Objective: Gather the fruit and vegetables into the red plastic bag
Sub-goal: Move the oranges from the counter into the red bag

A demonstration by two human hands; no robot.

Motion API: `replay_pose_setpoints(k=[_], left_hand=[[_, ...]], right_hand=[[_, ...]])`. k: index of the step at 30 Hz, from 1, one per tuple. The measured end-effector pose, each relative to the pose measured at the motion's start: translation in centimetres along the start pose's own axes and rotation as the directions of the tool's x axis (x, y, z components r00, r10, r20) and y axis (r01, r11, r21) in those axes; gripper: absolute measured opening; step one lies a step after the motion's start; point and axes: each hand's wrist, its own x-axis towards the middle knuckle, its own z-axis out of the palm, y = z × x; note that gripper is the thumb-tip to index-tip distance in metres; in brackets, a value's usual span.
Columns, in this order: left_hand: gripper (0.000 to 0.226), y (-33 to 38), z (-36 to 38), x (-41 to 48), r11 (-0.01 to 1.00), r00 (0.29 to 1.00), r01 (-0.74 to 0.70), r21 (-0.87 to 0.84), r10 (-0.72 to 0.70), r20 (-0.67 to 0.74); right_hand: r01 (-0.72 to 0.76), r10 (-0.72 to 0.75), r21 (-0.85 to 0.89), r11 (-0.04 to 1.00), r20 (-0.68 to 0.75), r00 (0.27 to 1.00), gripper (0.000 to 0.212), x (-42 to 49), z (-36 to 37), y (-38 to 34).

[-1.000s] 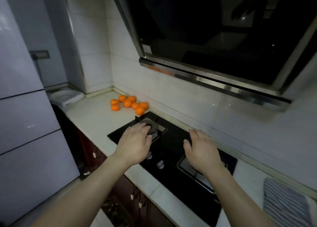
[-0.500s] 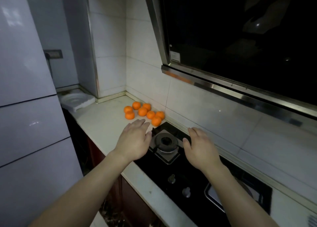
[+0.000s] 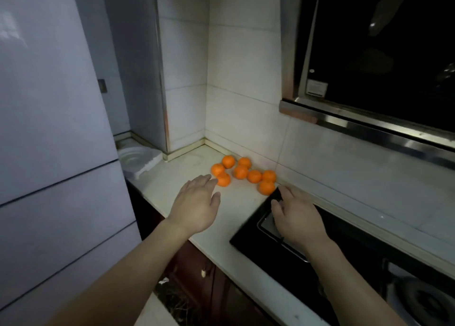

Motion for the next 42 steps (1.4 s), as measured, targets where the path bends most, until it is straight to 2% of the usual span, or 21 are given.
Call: replay_pose_setpoints(k=[5,8,15,21,25,31,33,37,40,42], left_hand=[[0.064,-5.2,0.0,2.5,1.0,1.0,0.016,0.007,-0.016,0.026],[0.054,-7.3,0.8,4.4,1.0,0.999,0.01,0.008,-0.011,0.046],[0.05,-11.5,3.0,10.2,1.0,0.998,0.001,-0.013,0.0,0.068],[0.05,-14.0,3.9,17.6,1.0,0.997,0.023,0.005,-0.023,0.075],[0.05,-14.5,4.6,21.8,1.0,0.996,-0.014,-0.025,0.016,0.089],[0.049,-15.7,6.1,26.2,0.992,0.984,-0.096,-0.079,0.106,0.143],[0.048,-16.5,6.4,27.5,0.985,0.975,-0.143,-0.1,0.157,0.156],[0.043,-17.5,7.7,29.7,0.967,0.951,-0.204,-0.153,0.233,0.203],[0.047,-17.7,9.5,31.1,0.95,0.93,-0.25,-0.187,0.289,0.226],[0.045,-17.5,10.4,31.8,0.939,0.92,-0.272,-0.21,0.318,0.23]], right_hand=[[-0.034,0.034,-0.003,0.999,0.035,0.999,0.057,3.2,3.7,-2.6],[-0.036,0.038,-0.029,0.999,0.07,0.997,0.06,5.2,5.8,-2.8],[-0.058,0.058,0.002,0.998,0.046,0.997,0.063,12.5,10.2,-2.8],[-0.078,0.077,0.008,0.997,0.061,0.995,0.055,20.0,14.0,-0.9],[-0.104,0.107,-0.038,0.994,0.089,0.99,0.058,23.4,15.3,0.5],[-0.237,0.242,-0.059,0.97,0.098,0.965,0.064,25.5,16.6,1.1],[-0.271,0.276,-0.067,0.96,0.091,0.957,0.061,25.8,17.1,1.0],[-0.335,0.345,-0.122,0.934,0.066,0.936,0.042,25.5,17.5,0.3],[-0.394,0.407,-0.142,0.908,0.082,0.91,0.062,25.2,18.3,0.6],[-0.421,0.441,-0.162,0.893,0.117,0.89,0.069,24.9,19.0,1.5]])
